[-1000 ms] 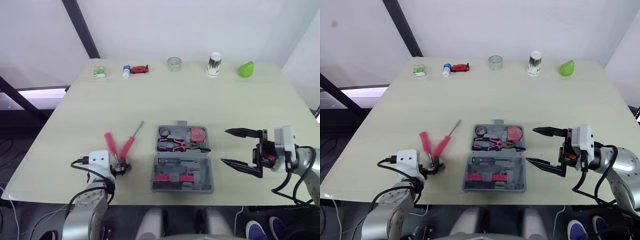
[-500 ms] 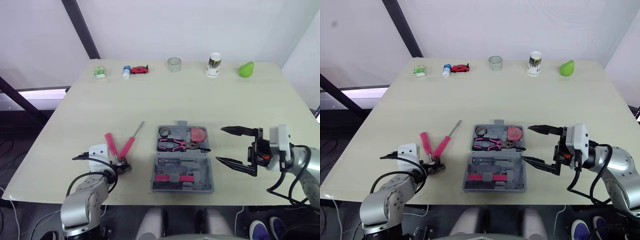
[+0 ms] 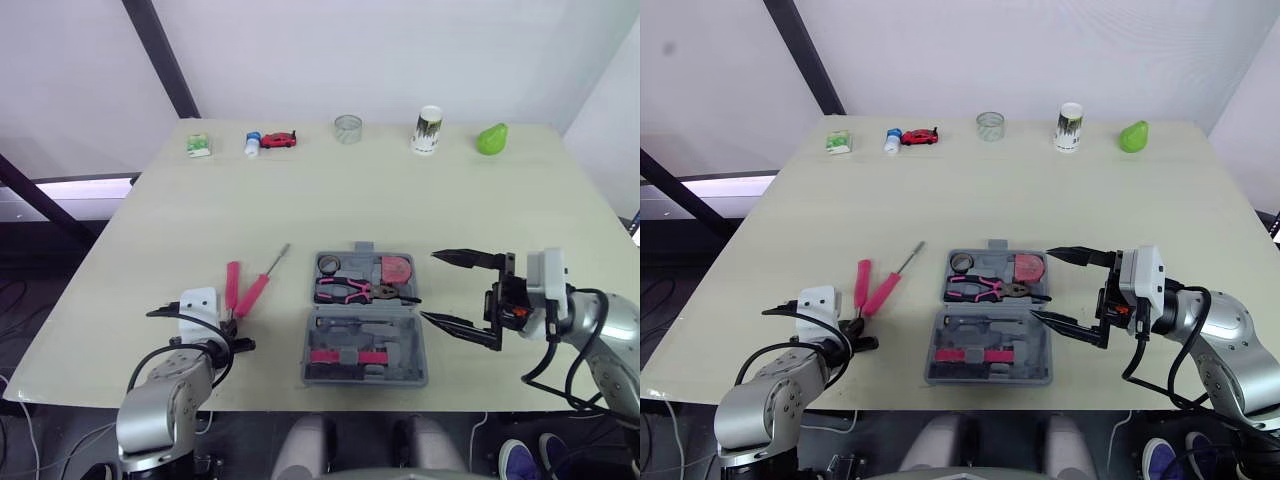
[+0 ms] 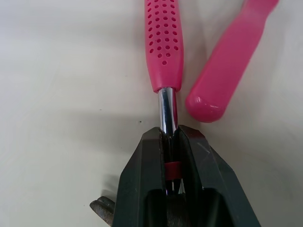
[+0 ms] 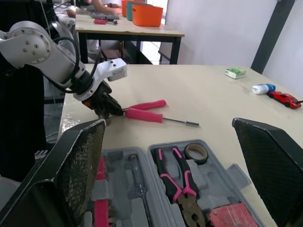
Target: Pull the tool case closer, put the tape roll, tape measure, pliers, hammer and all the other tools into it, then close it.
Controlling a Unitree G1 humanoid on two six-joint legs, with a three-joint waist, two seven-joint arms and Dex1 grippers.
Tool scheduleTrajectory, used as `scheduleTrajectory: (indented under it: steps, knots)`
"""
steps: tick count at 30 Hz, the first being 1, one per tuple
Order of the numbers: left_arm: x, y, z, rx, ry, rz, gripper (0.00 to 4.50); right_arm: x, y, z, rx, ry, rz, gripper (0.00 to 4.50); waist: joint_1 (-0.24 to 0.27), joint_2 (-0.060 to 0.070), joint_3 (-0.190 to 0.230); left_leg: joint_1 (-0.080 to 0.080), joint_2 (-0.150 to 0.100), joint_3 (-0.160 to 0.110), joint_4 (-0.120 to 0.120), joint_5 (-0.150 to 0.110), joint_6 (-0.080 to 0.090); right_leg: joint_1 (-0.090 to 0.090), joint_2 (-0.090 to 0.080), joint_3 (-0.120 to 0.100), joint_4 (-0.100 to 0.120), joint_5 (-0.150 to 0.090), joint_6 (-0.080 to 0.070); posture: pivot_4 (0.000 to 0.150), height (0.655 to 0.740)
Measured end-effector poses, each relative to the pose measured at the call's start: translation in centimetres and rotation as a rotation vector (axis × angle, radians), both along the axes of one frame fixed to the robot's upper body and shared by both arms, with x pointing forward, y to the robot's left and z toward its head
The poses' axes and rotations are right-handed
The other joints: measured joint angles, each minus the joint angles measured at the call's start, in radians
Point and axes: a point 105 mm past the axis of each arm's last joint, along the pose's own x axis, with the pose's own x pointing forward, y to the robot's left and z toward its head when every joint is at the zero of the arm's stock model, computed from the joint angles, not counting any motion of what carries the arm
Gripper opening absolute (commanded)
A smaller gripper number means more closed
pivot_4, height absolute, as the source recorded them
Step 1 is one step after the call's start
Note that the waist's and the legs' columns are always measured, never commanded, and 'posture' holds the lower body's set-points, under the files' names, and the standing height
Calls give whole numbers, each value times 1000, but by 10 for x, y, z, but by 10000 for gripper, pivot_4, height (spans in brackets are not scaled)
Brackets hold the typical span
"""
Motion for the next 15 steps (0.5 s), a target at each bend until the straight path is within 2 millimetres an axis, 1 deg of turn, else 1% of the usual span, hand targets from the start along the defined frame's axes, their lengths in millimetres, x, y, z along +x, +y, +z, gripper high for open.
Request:
scheduleTrajectory:
  steps: [3,5,8,12,15]
  knots:
    - [-6,8,1,24,25,-62,454,0,1,-1,3,1,3,45000,-2,0,0,-1,0,0,0,0,0,-1,0,0,0,0,0,1500,7400]
    - [-9,8,0,30,37,-93,454,0,1,-1,3,0,2,45000,-4,0,0,0,0,1,-1,0,0,-1,-1,1,0,0,0,1500,7400]
    - [-17,15,2,96,90,-236,454,0,2,-1,5,-3,0,45000,-6,-1,1,-1,1,0,-1,0,0,-2,-3,2,-1,0,-1,1500,7400]
    - [-21,9,2,92,103,-338,454,0,6,-3,16,2,6,45000,1,-1,2,-2,0,0,-1,0,0,-2,-5,2,-2,0,0,1500,7400]
    - [-23,8,2,85,107,-357,454,-1,7,-3,21,4,14,45000,1,-1,2,-2,0,0,-1,0,0,-2,-7,1,-2,0,0,1500,7400]
